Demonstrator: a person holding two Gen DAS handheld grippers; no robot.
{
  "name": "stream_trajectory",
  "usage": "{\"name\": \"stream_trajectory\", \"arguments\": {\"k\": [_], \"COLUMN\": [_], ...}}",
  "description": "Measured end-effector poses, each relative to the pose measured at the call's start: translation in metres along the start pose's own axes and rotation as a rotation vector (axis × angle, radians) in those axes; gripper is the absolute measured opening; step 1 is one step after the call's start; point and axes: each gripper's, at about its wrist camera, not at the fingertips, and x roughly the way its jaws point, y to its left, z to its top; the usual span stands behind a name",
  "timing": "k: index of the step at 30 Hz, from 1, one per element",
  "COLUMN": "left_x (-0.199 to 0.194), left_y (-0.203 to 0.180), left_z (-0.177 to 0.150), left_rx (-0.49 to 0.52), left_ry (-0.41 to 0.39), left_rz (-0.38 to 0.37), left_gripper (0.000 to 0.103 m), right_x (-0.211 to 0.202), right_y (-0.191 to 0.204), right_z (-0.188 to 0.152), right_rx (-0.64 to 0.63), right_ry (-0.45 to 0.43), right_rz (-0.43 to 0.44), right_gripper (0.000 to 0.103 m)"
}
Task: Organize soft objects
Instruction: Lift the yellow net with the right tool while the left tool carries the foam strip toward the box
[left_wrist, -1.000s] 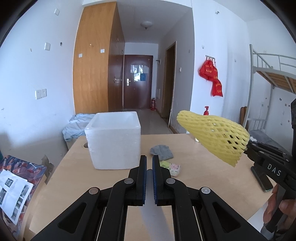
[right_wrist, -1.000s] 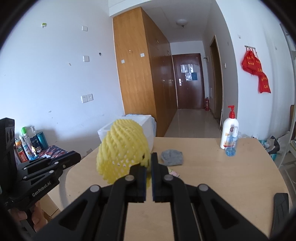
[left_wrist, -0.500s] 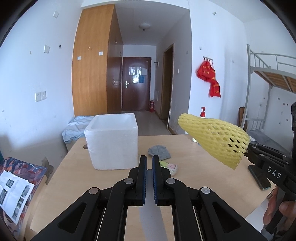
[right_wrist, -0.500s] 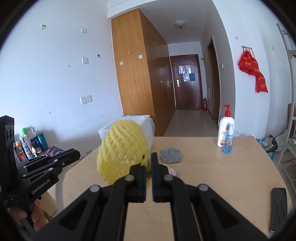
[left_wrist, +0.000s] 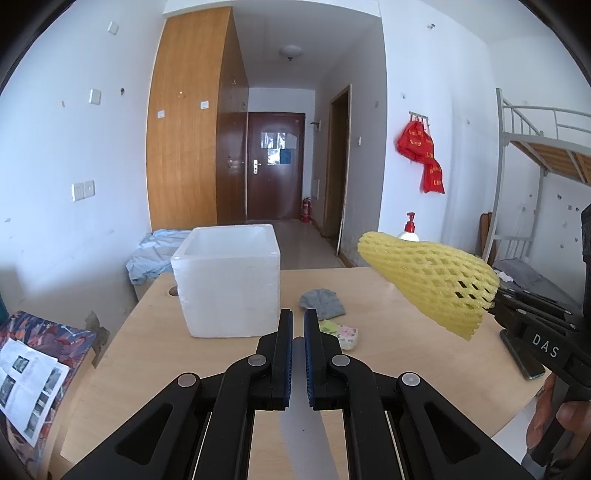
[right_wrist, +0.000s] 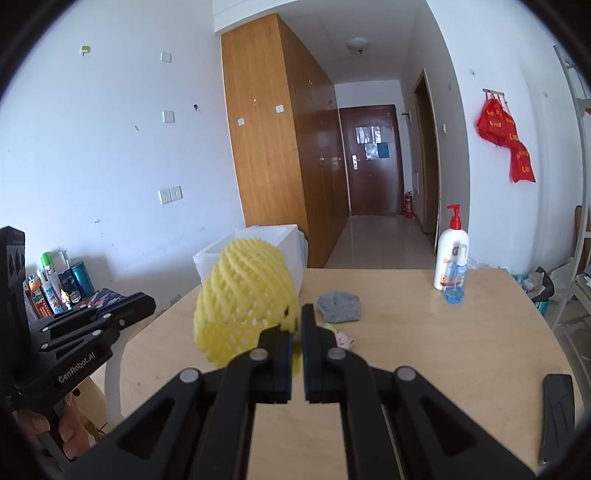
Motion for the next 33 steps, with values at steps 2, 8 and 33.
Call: {"name": "stream_trajectory", "arguments": {"k": [2, 8, 33], "left_x": [0.000, -0.002, -0.010], "left_y": [0.001, 0.009, 0.068], "left_z": [0.000, 0.001, 0.002], "left_rx": [-0.003, -0.012, -0.081], "left_ry": [-0.001, -0.008, -0.024], "left_rz": [0.005, 0.036, 0.191], "left_gripper": [0.006, 0.006, 0.006], "right_x": [0.001, 0.004, 0.051], "right_y": [0.000, 0.005, 0.058], "right_z": [0.001, 0.002, 0.015], "right_rx": [0.000, -0.008, -0.075], "right_ry": [0.003, 0.006, 0.043], "right_rz": [0.002, 0.023, 0.202], "right_gripper": [0.006, 0.006, 0.006]}}
